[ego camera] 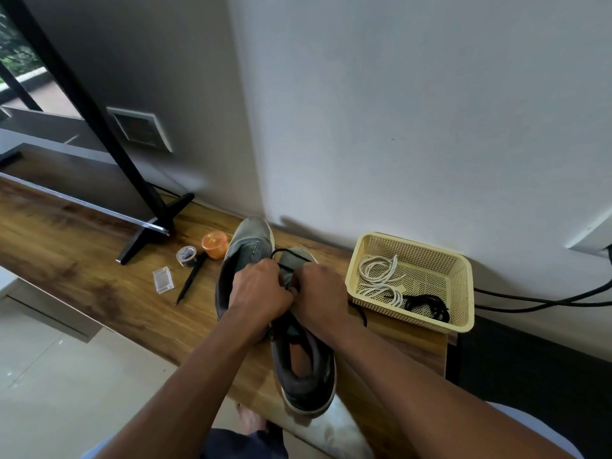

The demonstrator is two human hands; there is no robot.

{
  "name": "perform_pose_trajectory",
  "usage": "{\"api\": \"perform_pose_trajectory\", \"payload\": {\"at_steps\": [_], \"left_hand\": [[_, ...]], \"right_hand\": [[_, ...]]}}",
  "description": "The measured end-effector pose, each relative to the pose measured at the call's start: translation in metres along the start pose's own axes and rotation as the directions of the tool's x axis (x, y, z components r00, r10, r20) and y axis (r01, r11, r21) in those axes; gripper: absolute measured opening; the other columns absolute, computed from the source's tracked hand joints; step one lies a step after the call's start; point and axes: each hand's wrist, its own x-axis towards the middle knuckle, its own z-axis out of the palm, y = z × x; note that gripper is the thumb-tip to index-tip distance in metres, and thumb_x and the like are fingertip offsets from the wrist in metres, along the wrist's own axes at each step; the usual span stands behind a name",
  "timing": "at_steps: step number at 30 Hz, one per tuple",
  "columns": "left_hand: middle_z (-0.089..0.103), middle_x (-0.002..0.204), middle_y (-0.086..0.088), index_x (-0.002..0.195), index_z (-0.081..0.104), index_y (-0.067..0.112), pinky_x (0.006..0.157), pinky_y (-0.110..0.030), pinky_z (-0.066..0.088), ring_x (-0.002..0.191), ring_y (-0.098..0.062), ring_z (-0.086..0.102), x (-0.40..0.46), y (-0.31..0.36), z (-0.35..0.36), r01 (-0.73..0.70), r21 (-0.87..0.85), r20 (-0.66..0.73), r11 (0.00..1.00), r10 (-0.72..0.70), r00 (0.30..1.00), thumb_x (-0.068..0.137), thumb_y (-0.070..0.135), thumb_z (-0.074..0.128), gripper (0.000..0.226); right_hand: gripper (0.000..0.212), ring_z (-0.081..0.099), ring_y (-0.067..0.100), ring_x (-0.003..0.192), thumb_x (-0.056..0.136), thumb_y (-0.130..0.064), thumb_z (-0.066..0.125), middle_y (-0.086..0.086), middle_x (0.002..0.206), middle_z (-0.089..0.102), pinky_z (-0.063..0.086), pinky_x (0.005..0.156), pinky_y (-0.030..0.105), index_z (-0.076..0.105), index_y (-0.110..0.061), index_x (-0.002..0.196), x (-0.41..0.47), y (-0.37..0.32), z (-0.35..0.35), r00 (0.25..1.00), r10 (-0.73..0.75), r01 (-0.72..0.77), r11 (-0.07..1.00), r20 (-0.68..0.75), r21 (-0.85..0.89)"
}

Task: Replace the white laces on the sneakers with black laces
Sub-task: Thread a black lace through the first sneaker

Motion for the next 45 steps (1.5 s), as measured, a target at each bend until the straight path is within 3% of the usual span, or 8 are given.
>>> {"api": "perform_pose_trajectory", "payload": {"at_steps": [6, 11, 15, 20, 25, 32, 39, 45], "left_hand": [[0.062, 0.074, -0.002, 0.078, 0.058, 0.015, 0.068, -0.032, 0.044, 0.075, -0.025, 0.061, 0.001, 0.004, 0.001, 0.016, 0.008, 0.022, 1.000, -0.017, 1.000, 0.081, 0.022, 0.067, 0.013], [0.062, 0.088, -0.004, 0.085, 0.050, 0.017, 0.074, -0.033, 0.042, 0.090, -0.028, 0.064, 0.003, 0.002, 0.004, -0.019, 0.018, 0.059, 1.000, 0.018, 0.998, 0.090, 0.026, 0.062, 0.016], [0.067, 0.097, -0.010, 0.089, 0.051, 0.016, 0.074, -0.033, 0.041, 0.097, -0.032, 0.067, 0.005, 0.002, 0.003, -0.022, 0.031, 0.048, 0.999, 0.020, 0.999, 0.093, 0.022, 0.058, 0.010], [0.070, 0.101, -0.012, 0.088, 0.049, 0.017, 0.073, -0.034, 0.042, 0.099, -0.033, 0.068, 0.004, 0.003, 0.003, -0.025, 0.036, 0.056, 0.999, 0.023, 0.998, 0.093, 0.021, 0.059, 0.012], [0.071, 0.100, -0.010, 0.088, 0.051, 0.018, 0.075, -0.032, 0.042, 0.098, -0.032, 0.069, 0.005, 0.003, 0.001, -0.035, 0.023, 0.059, 0.999, 0.034, 0.998, 0.093, 0.021, 0.060, 0.010], [0.066, 0.091, -0.010, 0.078, 0.044, 0.019, 0.070, -0.033, 0.040, 0.095, -0.033, 0.067, 0.006, 0.000, 0.002, 0.015, 0.005, 0.051, 1.000, -0.016, 0.999, 0.093, 0.014, 0.057, 0.021], [0.069, 0.096, -0.011, 0.083, 0.049, 0.017, 0.068, -0.034, 0.040, 0.094, -0.033, 0.067, 0.006, 0.000, 0.008, 0.052, -0.009, -0.041, 0.999, -0.052, 0.998, 0.096, 0.014, 0.056, 0.015], [0.070, 0.104, -0.011, 0.101, 0.061, 0.015, 0.070, -0.037, 0.040, 0.099, -0.034, 0.065, 0.009, 0.000, 0.011, 0.033, -0.028, -0.048, 0.999, -0.034, 0.998, 0.098, 0.018, 0.051, 0.011]], "right_hand": [[0.023, 0.062, 0.031, 0.071, 0.080, -0.028, 0.060, 0.000, 0.066, 0.050, 0.034, 0.057, 0.032, 0.048, -0.021, 0.062, 0.001, 0.001, 0.004, 1.000, 0.014, -0.014, 1.000, 0.007, 0.007], [0.017, 0.066, 0.033, 0.080, 0.084, -0.027, 0.058, 0.006, 0.079, 0.065, 0.036, 0.059, 0.033, 0.053, -0.022, 0.069, 0.002, 0.002, 0.002, 0.999, -0.050, 0.051, 0.998, 0.014, -0.030], [0.017, 0.064, 0.033, 0.074, 0.080, -0.029, 0.058, 0.001, 0.067, 0.053, 0.037, 0.056, 0.033, 0.052, -0.021, 0.067, 0.005, -0.001, -0.003, 0.993, -0.102, 0.104, 0.994, 0.052, -0.035], [0.014, 0.064, 0.033, 0.067, 0.076, -0.030, 0.060, 0.003, 0.068, 0.062, 0.033, 0.057, 0.032, 0.063, -0.018, 0.069, 0.004, 0.001, -0.004, 0.993, -0.113, 0.111, 0.988, -0.016, -0.105], [0.014, 0.061, 0.026, 0.050, 0.071, -0.022, 0.063, 0.000, 0.055, 0.059, 0.029, 0.047, 0.028, 0.058, -0.023, 0.058, 0.002, -0.004, 0.001, 0.993, -0.080, 0.067, 0.987, -0.088, -0.149], [0.016, 0.066, 0.025, 0.060, 0.072, -0.011, 0.071, -0.001, 0.066, 0.064, 0.030, 0.048, 0.030, 0.063, -0.021, 0.063, 0.001, -0.006, 0.007, 0.992, -0.095, 0.073, 0.968, -0.080, -0.241], [0.022, 0.064, 0.033, 0.073, 0.089, -0.026, 0.057, 0.005, 0.075, 0.066, 0.033, 0.058, 0.035, 0.049, -0.023, 0.069, 0.002, 0.003, 0.003, 0.998, -0.058, 0.059, 0.998, -0.033, 0.030], [0.020, 0.066, 0.040, 0.091, 0.090, -0.029, 0.056, 0.013, 0.092, 0.072, 0.053, 0.074, 0.045, 0.069, -0.013, 0.091, 0.011, 0.004, -0.009, 0.995, -0.019, 0.004, 0.989, 0.100, 0.148]]}}
